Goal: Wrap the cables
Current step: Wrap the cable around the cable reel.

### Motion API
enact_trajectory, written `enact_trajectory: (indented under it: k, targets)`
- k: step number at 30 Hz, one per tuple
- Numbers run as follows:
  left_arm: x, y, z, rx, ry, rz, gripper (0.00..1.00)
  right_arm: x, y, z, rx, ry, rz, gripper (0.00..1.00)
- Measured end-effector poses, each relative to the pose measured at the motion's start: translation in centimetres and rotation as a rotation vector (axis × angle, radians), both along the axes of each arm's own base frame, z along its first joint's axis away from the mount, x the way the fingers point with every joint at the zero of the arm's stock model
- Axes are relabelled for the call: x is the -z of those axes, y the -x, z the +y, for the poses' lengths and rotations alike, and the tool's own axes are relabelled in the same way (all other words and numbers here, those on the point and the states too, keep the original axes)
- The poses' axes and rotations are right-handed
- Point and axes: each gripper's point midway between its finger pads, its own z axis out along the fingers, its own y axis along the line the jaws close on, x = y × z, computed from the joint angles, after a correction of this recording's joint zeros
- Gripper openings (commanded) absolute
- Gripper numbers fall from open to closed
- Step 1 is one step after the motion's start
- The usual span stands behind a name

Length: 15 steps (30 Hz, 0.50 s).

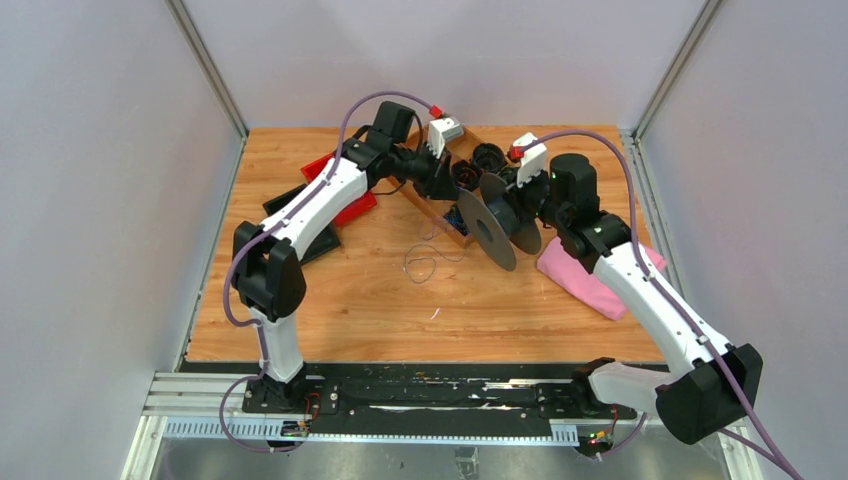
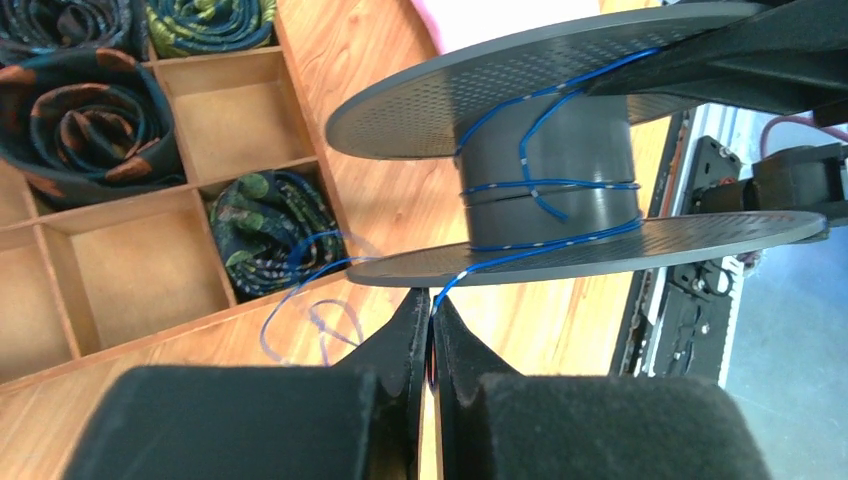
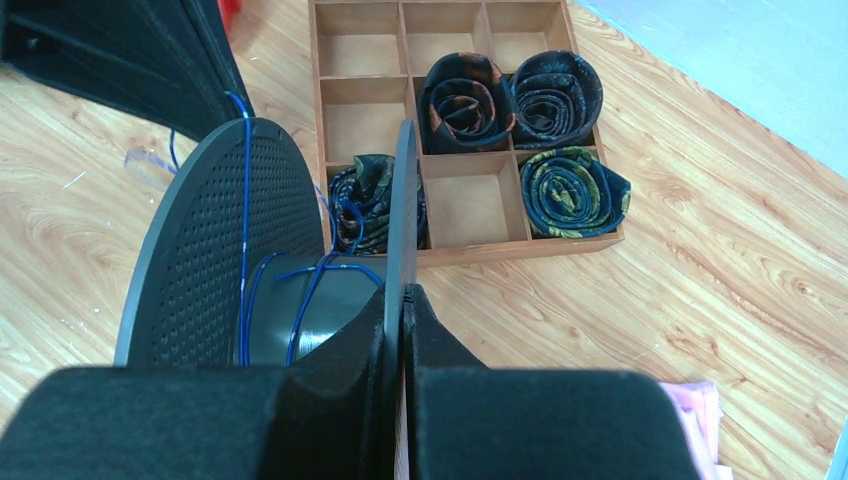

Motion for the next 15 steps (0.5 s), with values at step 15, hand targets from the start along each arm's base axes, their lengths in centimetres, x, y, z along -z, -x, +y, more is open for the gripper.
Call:
enact_trajectory:
  k: [15]
  targets:
    - [4.9,-2.3,3.1,-0.119,-0.069,0.027,0.16,-3.3,0.6,0.7,-0.024,-0.061,0.01,0.01]
